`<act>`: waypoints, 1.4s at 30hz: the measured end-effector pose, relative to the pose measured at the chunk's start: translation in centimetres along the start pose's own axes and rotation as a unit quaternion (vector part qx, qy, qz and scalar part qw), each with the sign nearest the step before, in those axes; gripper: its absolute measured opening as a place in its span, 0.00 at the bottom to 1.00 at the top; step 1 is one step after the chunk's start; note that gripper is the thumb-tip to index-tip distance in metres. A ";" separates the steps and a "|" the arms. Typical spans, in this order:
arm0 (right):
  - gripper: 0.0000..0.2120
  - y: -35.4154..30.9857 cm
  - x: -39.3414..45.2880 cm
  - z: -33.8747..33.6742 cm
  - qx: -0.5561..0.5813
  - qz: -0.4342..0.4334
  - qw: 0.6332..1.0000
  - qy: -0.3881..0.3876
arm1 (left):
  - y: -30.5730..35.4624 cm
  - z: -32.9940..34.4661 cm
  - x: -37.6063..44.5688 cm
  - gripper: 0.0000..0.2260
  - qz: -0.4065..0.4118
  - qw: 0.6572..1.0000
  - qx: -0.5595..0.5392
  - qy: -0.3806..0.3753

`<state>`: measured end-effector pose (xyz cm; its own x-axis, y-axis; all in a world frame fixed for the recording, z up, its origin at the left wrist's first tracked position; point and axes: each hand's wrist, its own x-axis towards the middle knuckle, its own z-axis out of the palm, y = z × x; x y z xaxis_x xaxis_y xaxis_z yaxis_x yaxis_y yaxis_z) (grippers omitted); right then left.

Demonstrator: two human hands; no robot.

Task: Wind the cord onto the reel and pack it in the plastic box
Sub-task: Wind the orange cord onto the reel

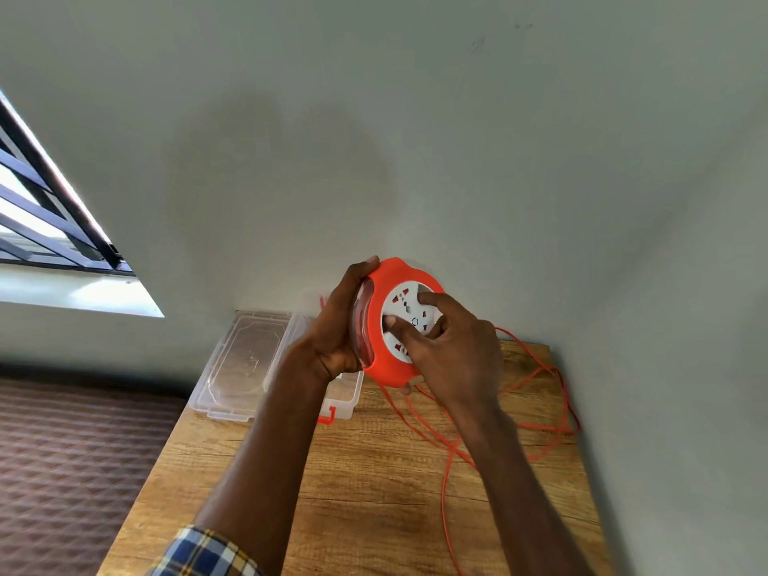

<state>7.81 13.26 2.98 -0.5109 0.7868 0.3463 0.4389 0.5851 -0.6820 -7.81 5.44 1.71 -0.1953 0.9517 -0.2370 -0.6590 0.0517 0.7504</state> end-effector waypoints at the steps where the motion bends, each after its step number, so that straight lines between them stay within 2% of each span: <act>1: 0.33 0.2 0.0 -0.2 0.006 -0.007 1.000 -0.004 | 0.0 0.1 -0.1 0.31 0.002 1.000 0.003 -0.004; 3: 0.24 0.7 0.2 -0.9 0.026 -0.040 0.999 -0.002 | 0.2 0.2 -0.3 0.31 0.004 1.000 0.003 -0.020; 5: 0.17 1.5 0.6 -1.6 0.032 -0.111 0.993 -0.019 | 0.4 -0.1 -0.3 0.30 -0.001 1.000 -0.006 -0.030; 8: 0.23 2.3 0.8 -1.8 0.021 -0.200 0.975 -0.094 | 0.5 -0.6 -0.2 0.31 -0.010 1.000 -0.017 -0.023; 12: 0.28 2.1 0.6 -1.6 -0.012 -0.190 0.968 -0.164 | 0.3 -1.2 -0.2 0.31 -0.019 1.000 -0.004 0.010; 14: 0.30 2.0 0.5 -1.4 -0.031 -0.189 0.966 -0.174 | 0.3 -1.3 -0.3 0.31 -0.022 1.000 0.001 0.006; 20: 0.29 1.8 0.2 -0.7 -0.071 -0.176 0.976 -0.108 | 0.5 -0.7 -0.4 0.29 -0.010 1.000 -0.001 0.007; 23: 0.27 1.1 0.0 -0.8 -0.030 -0.121 0.989 -0.078 | 0.5 -0.5 -0.4 0.29 -0.002 1.000 -0.005 0.001; 26: 0.34 0.2 -0.2 -0.8 0.001 -0.048 0.999 -0.021 | 0.4 -0.2 -0.4 0.29 0.000 1.000 -0.009 -0.011; 28: 0.35 0.0 -0.1 -0.8 -0.002 -0.032 0.999 -0.015 | 0.3 0.1 -0.4 0.29 -0.004 1.000 -0.007 -0.015; 30: 0.32 0.2 -0.2 -1.1 -0.007 -0.048 0.999 -0.016 | 0.1 0.2 -0.3 0.29 -0.004 1.000 -0.008 -0.011; 32: 0.24 0.3 -0.1 -1.7 0.005 -0.076 0.997 -0.010 | 0.3 0.1 -0.3 0.30 -0.002 1.000 -0.015 -0.004; 34: 0.17 0.9 0.2 -2.1 0.012 -0.139 0.990 -0.025 | 0.5 -0.1 -0.3 0.30 -0.002 1.000 -0.020 -0.005; 37: 0.24 2.0 0.6 -2.2 -0.002 -0.222 0.971 -0.092 | 0.6 -0.6 -0.3 0.30 -0.004 1.000 -0.018 0.003; 42: 0.30 1.9 0.4 -1.6 -0.014 -0.224 0.963 -0.149 | 0.6 -0.8 -0.6 0.32 -0.021 1.000 -0.004 0.005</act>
<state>9.64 14.98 2.82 -0.8410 0.3650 0.3994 0.1424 0.8615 -0.4875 -8.67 4.71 1.81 -0.1752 0.9457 -0.2737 -0.6725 0.0881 0.7349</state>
